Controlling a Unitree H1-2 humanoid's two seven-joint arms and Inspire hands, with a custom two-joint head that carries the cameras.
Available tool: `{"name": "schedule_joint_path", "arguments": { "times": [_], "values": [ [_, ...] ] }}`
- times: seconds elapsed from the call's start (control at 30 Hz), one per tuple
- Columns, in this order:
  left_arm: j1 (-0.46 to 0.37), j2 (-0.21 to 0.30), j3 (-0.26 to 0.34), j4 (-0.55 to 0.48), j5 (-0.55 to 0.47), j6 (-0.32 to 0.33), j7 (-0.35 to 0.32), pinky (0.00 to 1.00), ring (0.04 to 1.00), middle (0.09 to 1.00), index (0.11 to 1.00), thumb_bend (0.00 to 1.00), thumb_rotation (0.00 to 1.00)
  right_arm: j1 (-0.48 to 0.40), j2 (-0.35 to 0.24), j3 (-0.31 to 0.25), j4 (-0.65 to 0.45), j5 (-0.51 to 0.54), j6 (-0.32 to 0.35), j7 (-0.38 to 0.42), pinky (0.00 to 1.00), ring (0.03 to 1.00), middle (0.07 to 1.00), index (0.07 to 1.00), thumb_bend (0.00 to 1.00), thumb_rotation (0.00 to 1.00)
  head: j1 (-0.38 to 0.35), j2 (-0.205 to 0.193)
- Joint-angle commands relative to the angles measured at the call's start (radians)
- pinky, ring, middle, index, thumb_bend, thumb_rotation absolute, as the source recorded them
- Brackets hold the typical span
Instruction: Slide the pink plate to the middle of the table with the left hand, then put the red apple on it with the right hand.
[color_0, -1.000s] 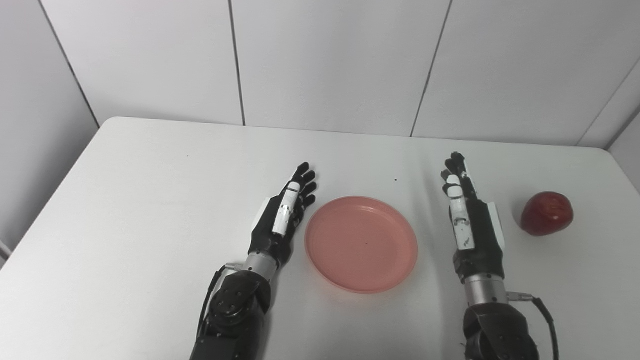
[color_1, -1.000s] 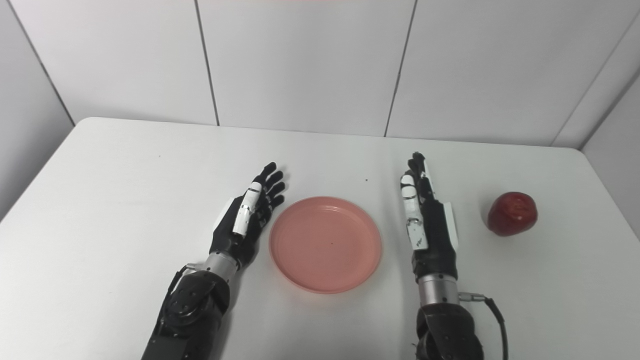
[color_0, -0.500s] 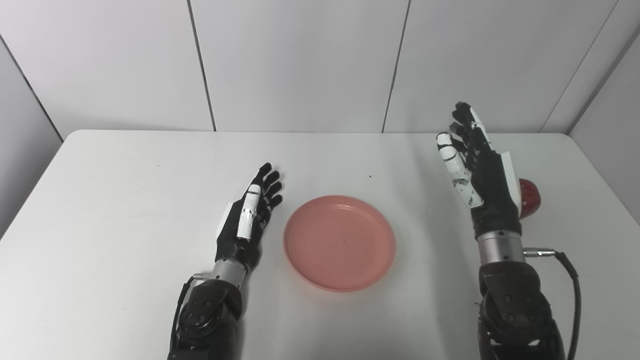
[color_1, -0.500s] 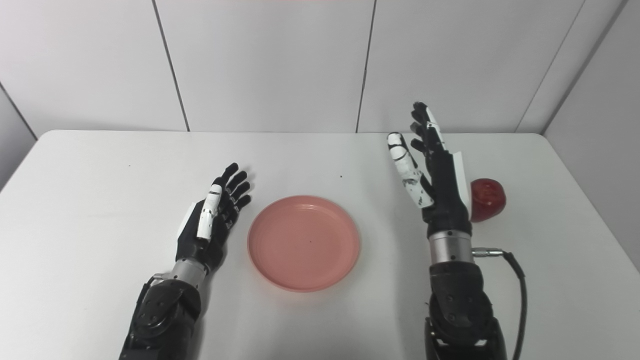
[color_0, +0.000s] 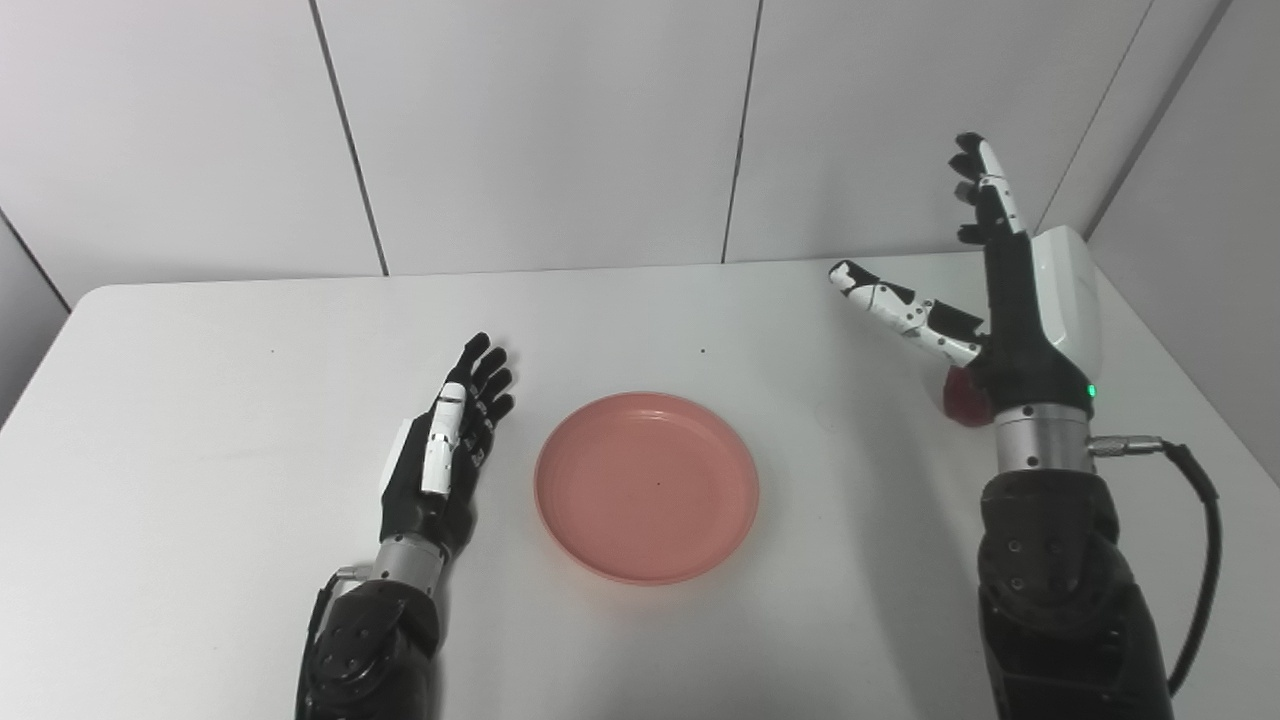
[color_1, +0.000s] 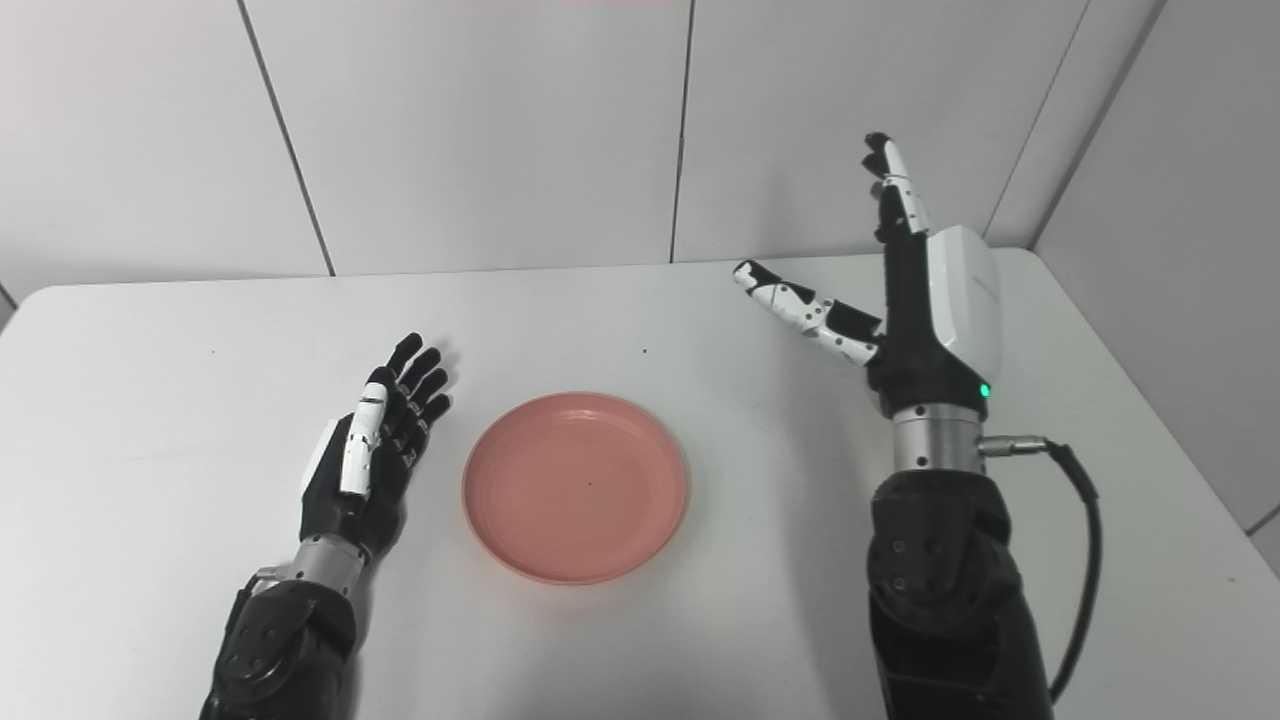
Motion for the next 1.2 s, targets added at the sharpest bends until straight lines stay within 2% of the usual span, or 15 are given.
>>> {"name": "schedule_joint_path", "arguments": {
  "times": [0.0, 0.2, 0.37, 0.6, 0.77, 0.97, 1.17],
  "values": [
    [0.003, 0.009, 0.007, 0.013, -0.014, 0.025, -0.006, 0.96, 0.96, 0.956, 0.934, 0.37, 1.0, -0.03, -0.02, -0.019, -0.005, -0.042, -0.014, -0.027, 0.79, 0.868, 0.901, 0.934, 0.93, 0.54, -0.005, 0.002],
    [0.0, 0.011, 0.013, 0.012, -0.02, 0.035, -0.007, 0.96, 0.954, 0.955, 0.935, 0.36, 1.0, -0.004, -0.057, -0.061, 0.057, -0.071, -0.054, -0.077, 0.81, 0.9, 0.934, 0.953, 0.97, 0.52, -0.013, 0.0],
    [-0.001, 0.015, 0.017, 0.016, -0.023, 0.036, -0.016, 0.96, 0.956, 0.958, 0.939, 0.37, 1.0, 0.026, -0.083, -0.098, 0.133, -0.064, -0.09, -0.141, 0.78, 0.881, 0.926, 0.972, 1.0, 0.55, -0.029, 0.002],
    [-0.003, 0.017, 0.022, 0.01, -0.014, 0.052, -0.009, 0.95, 0.95, 0.951, 0.932, 0.37, 1.0, 0.049, -0.093, -0.12, 0.232, -0.074, -0.095, -0.201, 0.75, 0.877, 0.929, 0.967, 1.0, 0.6, -0.048, 0.003],
    [-0.004, 0.019, 0.024, 0.009, -0.015, 0.055, -0.01, 0.97, 0.953, 0.954, 0.933, 0.37, 1.0, 0.047, -0.106, -0.127, 0.292, -0.058, -0.087, -0.208, 0.8, 0.922, 0.952, 0.976, 1.0, 0.64, -0.055, 0.006],
    [-0.006, 0.02, 0.029, 0.014, -0.018, 0.058, -0.011, 0.97, 0.957, 0.956, 0.932, 0.37, 1.0, 0.042, -0.112, -0.131, 0.337, -0.032, -0.076, -0.207, 0.81, 0.925, 0.949, 0.97, 1.0, 0.63, -0.06, 0.01],
    [-0.005, 0.023, 0.029, 0.014, -0.016, 0.058, -0.013, 0.97, 0.957, 0.958, 0.933, 0.37, 1.0, 0.034, -0.122, -0.121, 0.386, -0.016, -0.077, -0.2, 0.76, 0.902, 0.934, 0.965, 1.0, 0.64, -0.06, 0.012]
  ]
}}
